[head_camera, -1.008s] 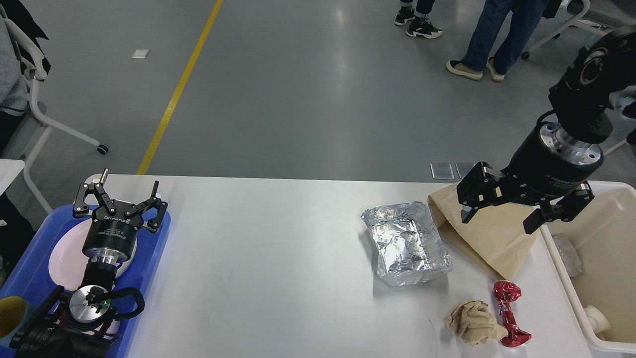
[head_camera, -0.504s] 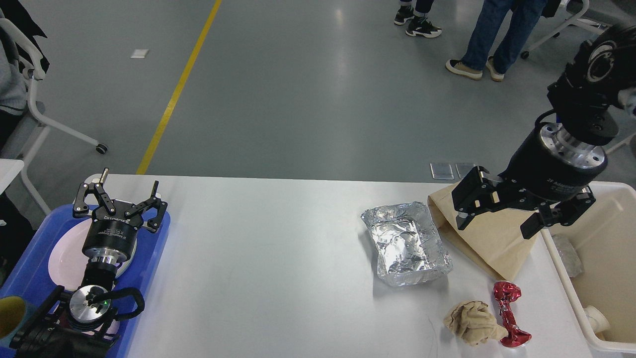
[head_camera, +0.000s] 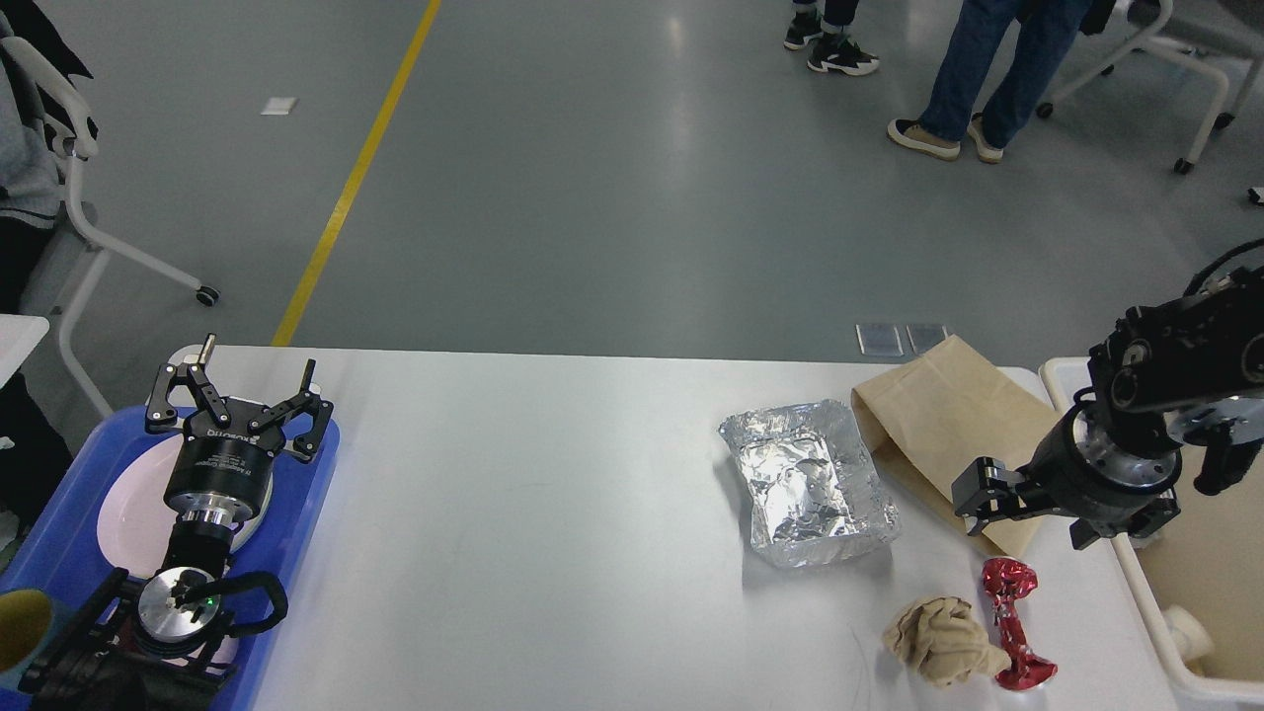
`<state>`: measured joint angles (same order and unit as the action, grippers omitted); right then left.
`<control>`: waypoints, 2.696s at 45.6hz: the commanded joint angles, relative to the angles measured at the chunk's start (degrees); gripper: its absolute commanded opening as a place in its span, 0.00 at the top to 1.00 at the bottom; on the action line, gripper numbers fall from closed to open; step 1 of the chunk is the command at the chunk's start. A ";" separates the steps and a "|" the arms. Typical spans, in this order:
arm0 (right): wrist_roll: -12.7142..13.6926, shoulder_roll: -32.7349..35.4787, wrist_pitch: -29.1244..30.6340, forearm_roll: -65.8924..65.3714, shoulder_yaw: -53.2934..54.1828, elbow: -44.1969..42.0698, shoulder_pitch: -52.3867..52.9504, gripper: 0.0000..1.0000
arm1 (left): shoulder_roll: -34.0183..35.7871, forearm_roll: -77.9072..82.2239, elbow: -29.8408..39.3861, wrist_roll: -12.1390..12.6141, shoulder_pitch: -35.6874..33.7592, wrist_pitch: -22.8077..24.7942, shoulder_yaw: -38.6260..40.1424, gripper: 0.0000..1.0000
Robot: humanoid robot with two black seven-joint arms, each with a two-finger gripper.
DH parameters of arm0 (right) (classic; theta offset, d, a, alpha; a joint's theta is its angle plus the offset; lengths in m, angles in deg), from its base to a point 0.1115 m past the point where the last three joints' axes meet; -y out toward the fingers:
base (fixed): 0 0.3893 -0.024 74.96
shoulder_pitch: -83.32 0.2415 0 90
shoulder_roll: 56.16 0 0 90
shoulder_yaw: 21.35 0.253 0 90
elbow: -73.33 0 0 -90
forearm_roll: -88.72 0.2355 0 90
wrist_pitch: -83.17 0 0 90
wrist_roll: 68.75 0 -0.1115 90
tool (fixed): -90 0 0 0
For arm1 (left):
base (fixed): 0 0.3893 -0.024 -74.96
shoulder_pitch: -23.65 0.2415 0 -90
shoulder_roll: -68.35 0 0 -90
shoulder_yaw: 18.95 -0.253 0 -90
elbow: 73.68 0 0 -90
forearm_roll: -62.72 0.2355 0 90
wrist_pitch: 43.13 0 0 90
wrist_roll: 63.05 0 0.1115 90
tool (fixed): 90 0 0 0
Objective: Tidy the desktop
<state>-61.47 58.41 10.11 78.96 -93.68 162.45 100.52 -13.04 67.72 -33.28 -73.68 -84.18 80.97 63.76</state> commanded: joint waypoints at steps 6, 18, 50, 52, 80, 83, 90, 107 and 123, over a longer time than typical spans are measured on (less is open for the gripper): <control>-0.07 -0.92 -13.60 -0.96 0.52 -7.03 -15.97 0.06 | 0.00 0.10 0.03 -0.01 0.08 0.00 0.00 0.04; -0.07 -3.03 -14.39 -0.96 4.12 -12.56 -23.79 0.06 | 0.00 0.01 0.03 -0.01 0.08 0.00 0.00 0.04; -0.07 -3.47 -15.18 -0.87 8.52 -20.66 -32.93 0.06 | 0.00 0.01 0.03 -0.01 -0.01 0.00 0.00 0.04; -0.07 -3.73 -15.19 -0.87 8.78 -21.36 -33.46 0.06 | 0.00 0.01 0.03 -0.01 -0.01 0.00 0.00 0.04; 0.02 -5.05 -14.92 -0.34 9.66 -23.82 -36.01 0.82 | 0.00 0.01 0.03 -0.01 -0.01 0.00 0.00 0.04; -0.07 -5.05 -15.01 -0.26 9.57 -23.82 -36.10 0.87 | 0.00 0.01 0.03 -0.01 -0.01 0.00 0.00 0.04; 0.02 -5.05 -15.18 -0.26 9.66 -23.82 -36.10 1.00 | 0.00 0.01 -0.05 -0.01 -0.01 0.00 0.00 0.04; 0.19 -3.39 -14.40 -0.08 9.13 -23.56 -34.96 1.00 | 0.00 0.01 0.03 -0.01 -0.01 0.00 0.00 0.04; 0.02 4.44 3.35 0.27 6.41 -15.13 -18.54 1.00 | 0.00 0.01 0.03 0.00 0.08 0.00 0.00 0.04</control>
<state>-61.48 61.30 6.56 79.20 -86.27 143.85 74.81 -13.04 67.73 -33.26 -73.69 -84.19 80.97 63.76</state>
